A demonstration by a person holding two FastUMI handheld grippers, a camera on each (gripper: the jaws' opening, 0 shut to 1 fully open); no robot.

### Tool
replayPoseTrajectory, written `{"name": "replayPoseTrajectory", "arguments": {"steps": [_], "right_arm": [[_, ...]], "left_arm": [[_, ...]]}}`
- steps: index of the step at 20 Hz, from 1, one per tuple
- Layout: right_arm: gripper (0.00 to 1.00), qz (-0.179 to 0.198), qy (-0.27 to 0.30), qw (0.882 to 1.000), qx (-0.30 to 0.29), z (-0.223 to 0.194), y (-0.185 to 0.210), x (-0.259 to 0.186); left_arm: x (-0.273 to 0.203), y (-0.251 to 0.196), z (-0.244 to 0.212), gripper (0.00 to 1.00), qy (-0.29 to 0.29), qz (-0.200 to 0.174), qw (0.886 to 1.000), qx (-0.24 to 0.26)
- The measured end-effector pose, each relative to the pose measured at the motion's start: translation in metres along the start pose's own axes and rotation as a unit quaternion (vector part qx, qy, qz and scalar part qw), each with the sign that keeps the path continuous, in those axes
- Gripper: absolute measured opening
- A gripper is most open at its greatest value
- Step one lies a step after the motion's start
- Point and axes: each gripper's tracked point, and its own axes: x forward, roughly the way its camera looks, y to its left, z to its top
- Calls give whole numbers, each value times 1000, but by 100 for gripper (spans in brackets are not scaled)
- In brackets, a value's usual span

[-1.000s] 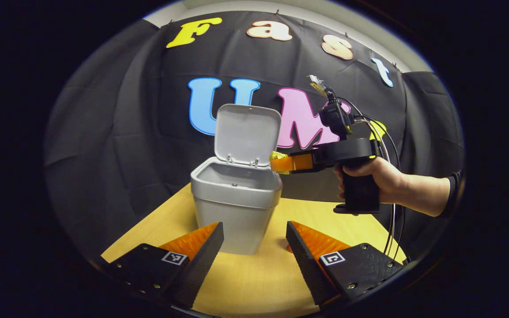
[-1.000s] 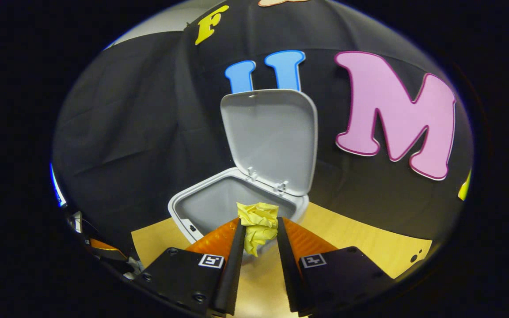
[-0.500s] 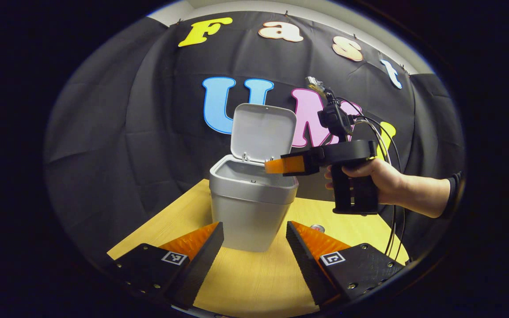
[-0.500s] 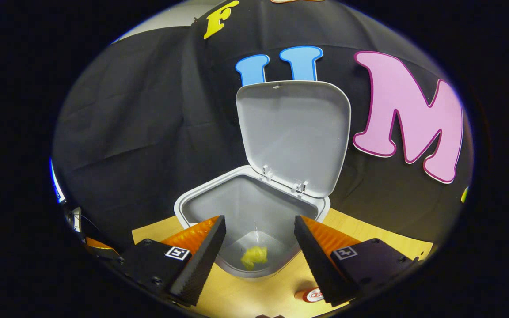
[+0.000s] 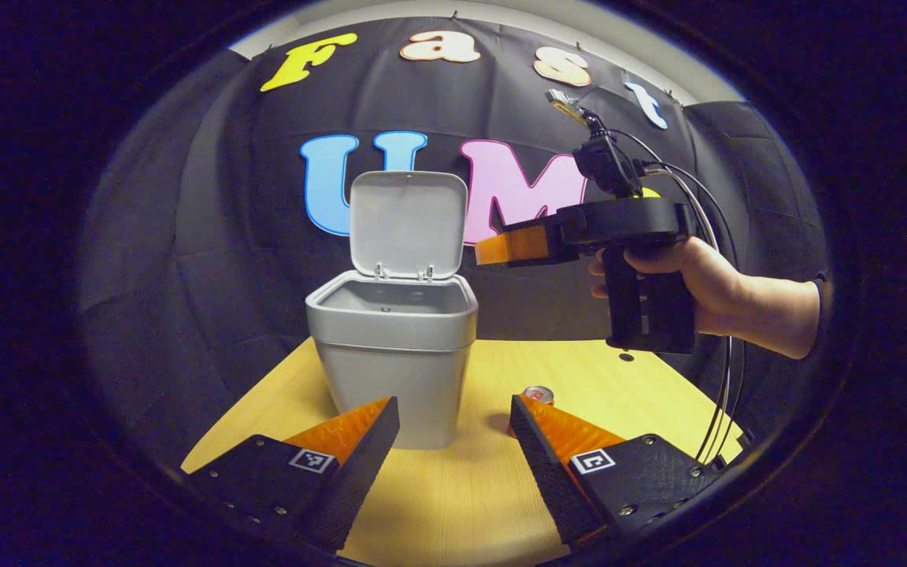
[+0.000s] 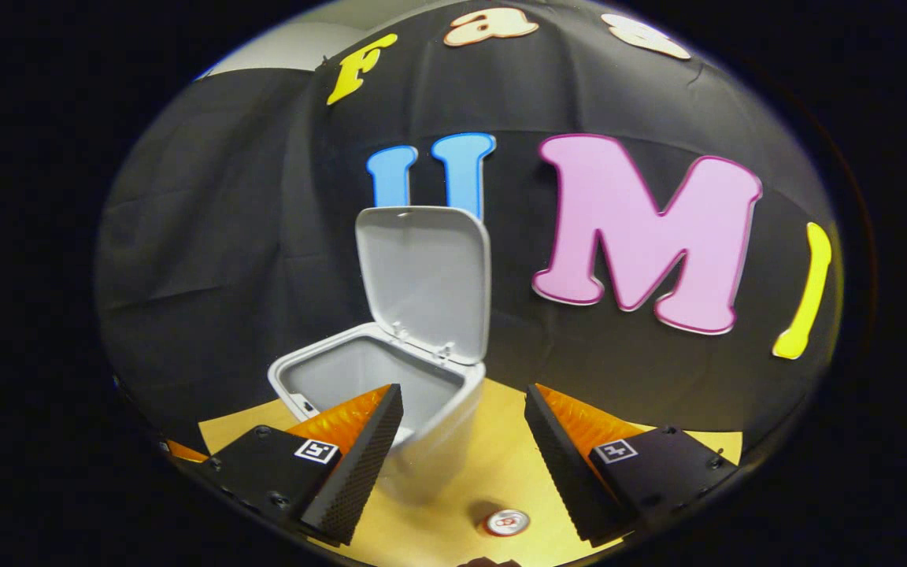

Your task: Press the lid of the desktop garbage bin to open it, pick up the crumpled paper on the desktop and throw it into the bin, then pick up the pop can on the desktop and drop it into the bin, and finally close the garbage bin lid.

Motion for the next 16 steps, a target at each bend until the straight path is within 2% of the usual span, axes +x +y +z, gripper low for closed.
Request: {"name": "replayPoseTrajectory", "arguments": {"steps": [3,8,12,16], "right_arm": [[100,-49,-25,998,19,-6,-36,-27],[100,-125,-70,989,32,-26,-91,-77],[100,-177,-68,982,12,-60,-127,-108],[100,-182,-63,981,-4,-86,-138,-125]], "left_arm": [[29,-22,-22,93,1,-24,1000,9],[98,-56,-67,93,17,-64,998,16],[150,-80,-99,93,30,-83,996,28],[185,-100,-126,93,46,-100,993,42]]}}
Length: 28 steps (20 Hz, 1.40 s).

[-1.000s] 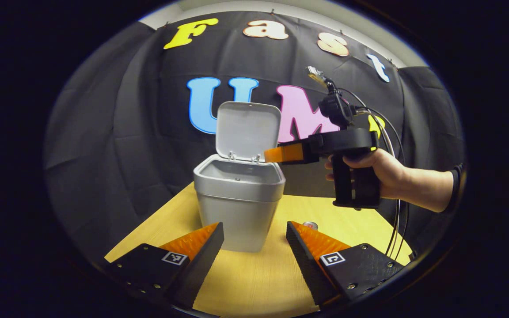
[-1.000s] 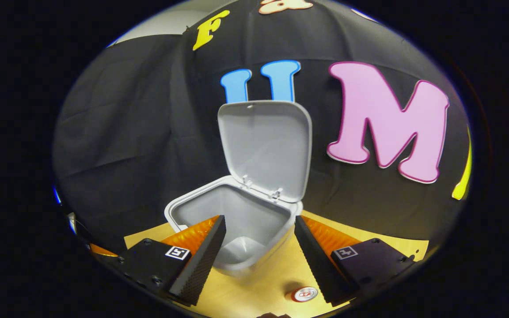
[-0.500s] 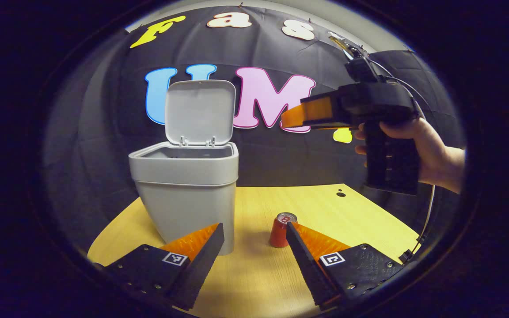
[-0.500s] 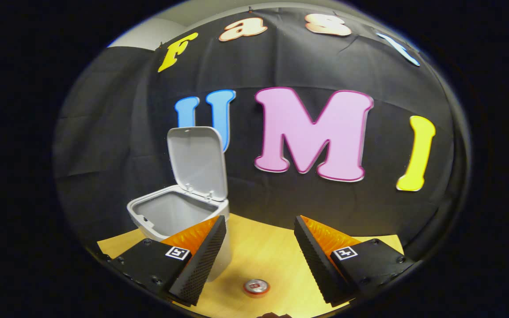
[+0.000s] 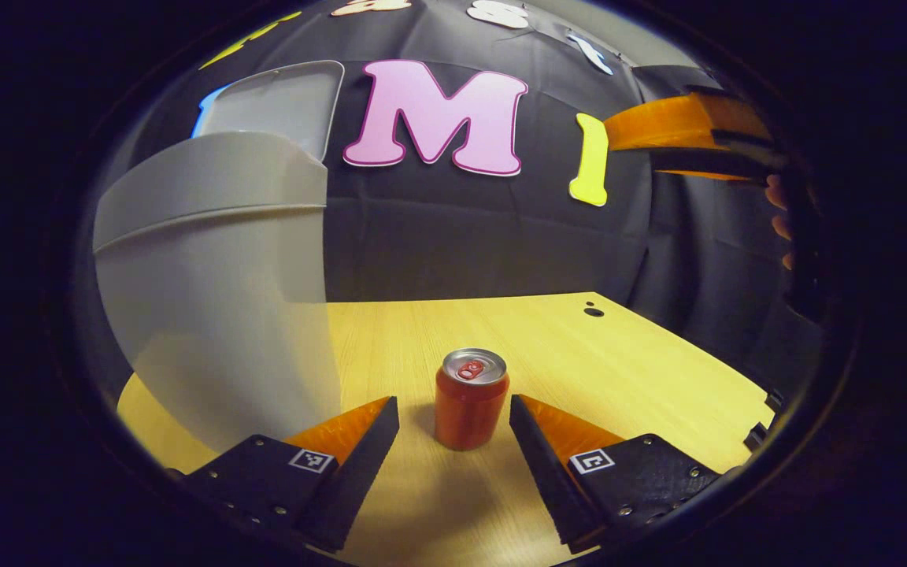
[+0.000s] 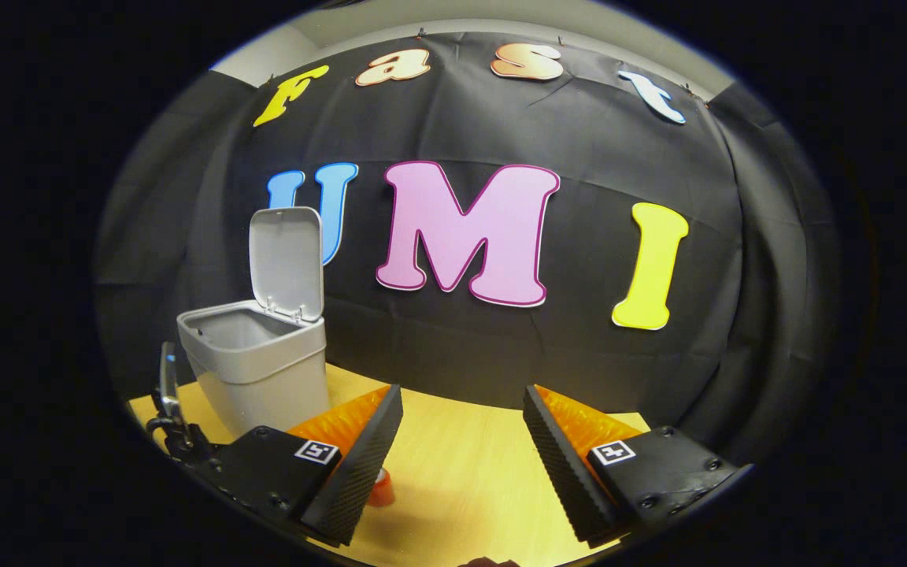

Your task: Press the lid of the desktop garbage bin to open it, pick up the crumpled paper on the desktop and throw it into the bin, then pick up the pop can on the desktop and drop it into the bin, and finally close the garbage bin lid.

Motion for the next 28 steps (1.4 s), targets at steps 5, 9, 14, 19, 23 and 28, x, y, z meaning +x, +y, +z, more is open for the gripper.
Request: {"name": "replayPoseTrajectory", "arguments": {"steps": [5,9,14,19,23,28], "right_arm": [[98,-1,21,1000,16,-32,-13,-9],[98,-7,38,999,23,-54,-22,-3],[98,-16,64,997,37,-79,-36,-3],[98,-19,71,997,36,-86,-39,1],[98,-17,79,996,37,-91,-38,3],[99,-19,89,995,42,-99,-40,1]], "left_arm": [[33,-12,-14,93,7,8,1000,7],[53,-8,-15,93,0,17,1000,23],[67,-9,-15,93,-5,5,1000,16],[76,-12,-17,94,1,1,1000,10],[77,-13,-20,94,7,-5,1000,5],[78,-12,-22,87,12,-6,1000,12]]}}
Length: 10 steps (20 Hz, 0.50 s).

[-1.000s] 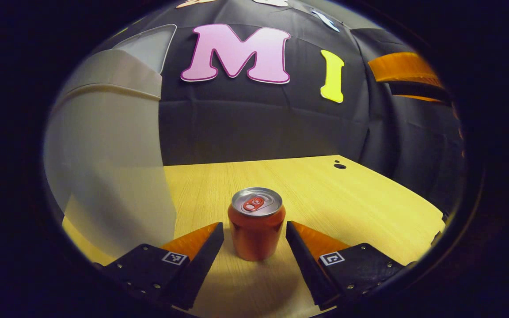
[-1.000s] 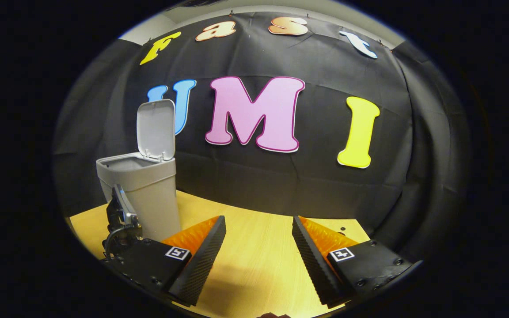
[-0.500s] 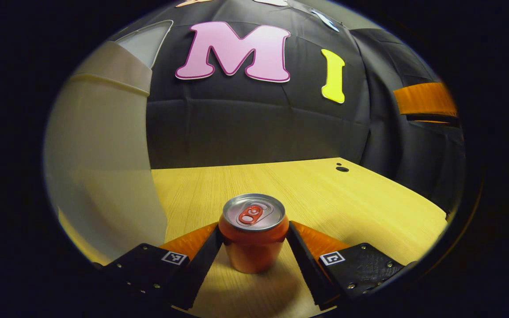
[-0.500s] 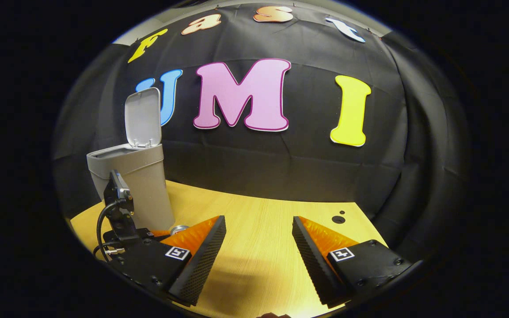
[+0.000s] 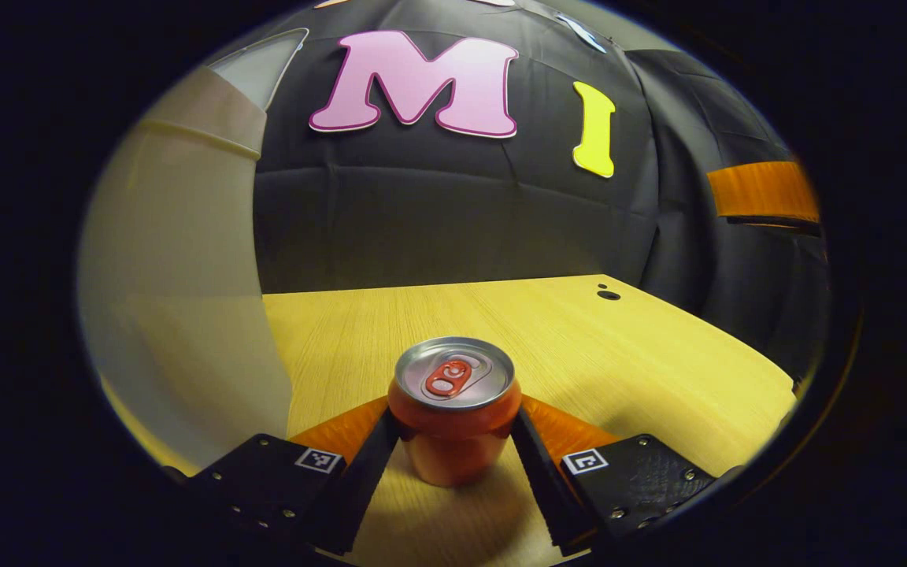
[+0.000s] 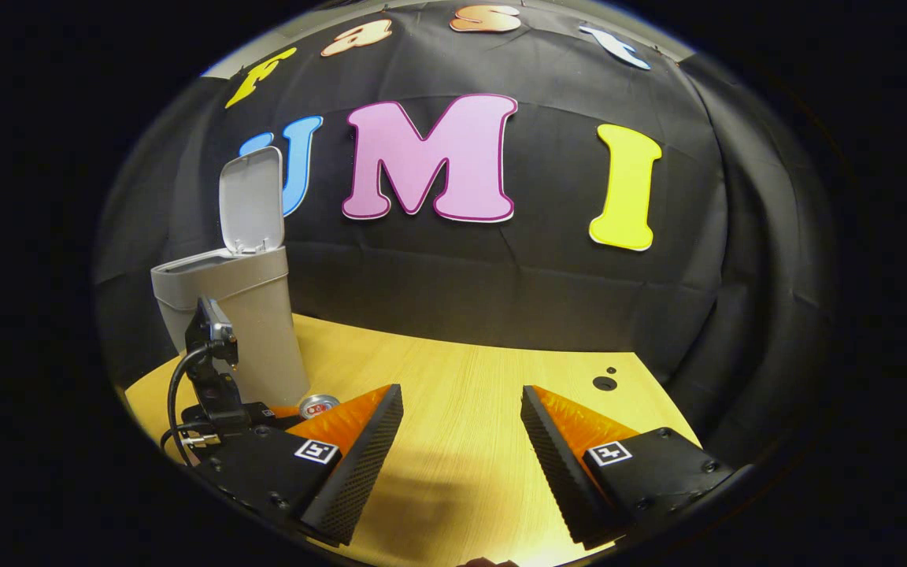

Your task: Press the lid of the desktop garbage bin to open it, pick up the crumpled paper on the desktop and throw it into the bin, then pick up the pop can on the desktop and drop it into the bin, and finally close the garbage bin lid.

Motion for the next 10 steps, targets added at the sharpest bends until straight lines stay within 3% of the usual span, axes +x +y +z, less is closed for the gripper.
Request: {"name": "replayPoseTrajectory", "arguments": {"steps": [5,10], "right_arm": [[98,-10,-1,1000,2,6,-7,-6],[98,-25,3,1000,17,19,-14,-14]], "left_arm": [[-14,0,19,85,-3,5,1000,-2],[-51,-1,92,85,-37,-5,999,8]]}}
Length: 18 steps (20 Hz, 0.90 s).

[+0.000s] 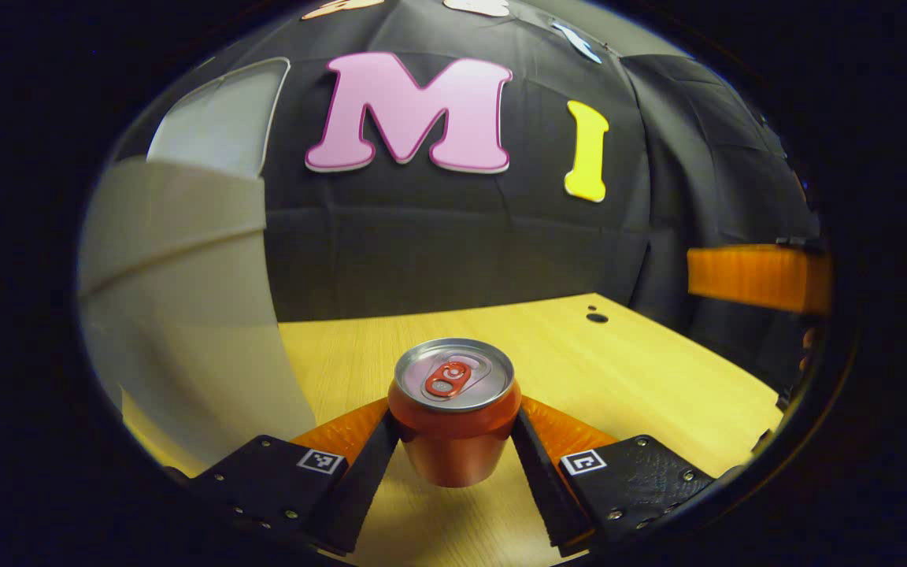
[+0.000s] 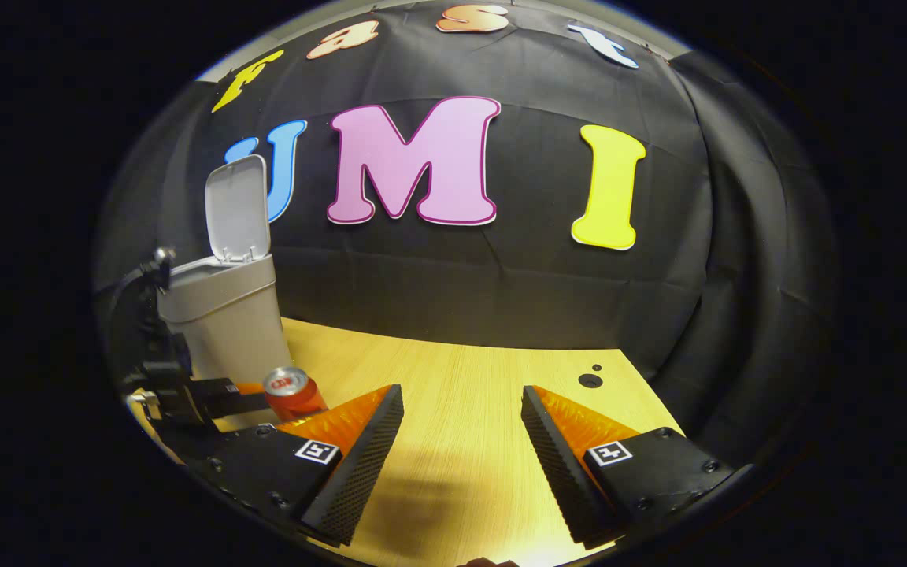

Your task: Press the lid of the desktop garbage bin to open it, pick up the crumpled paper on the desktop and throw it into the bin, then pick up the pop can on the desktop and drop it into the bin, and finally close the garbage bin lid.

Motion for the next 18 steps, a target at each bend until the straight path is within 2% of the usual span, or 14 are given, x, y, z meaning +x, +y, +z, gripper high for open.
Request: {"name": "replayPoseTrajectory", "arguments": {"steps": [6,10,14,18], "right_arm": [[98,-5,-17,1000,-3,42,3,-15],[98,-1,-27,1000,-6,66,12,-32],[98,1,-31,999,-12,79,23,-52],[98,1,-26,1000,-7,82,29,-71]], "left_arm": [[-36,23,112,85,-55,13,998,16],[-62,58,173,85,-93,44,994,30],[-84,105,191,84,-102,90,990,28],[-96,157,188,84,-97,130,986,36]]}}
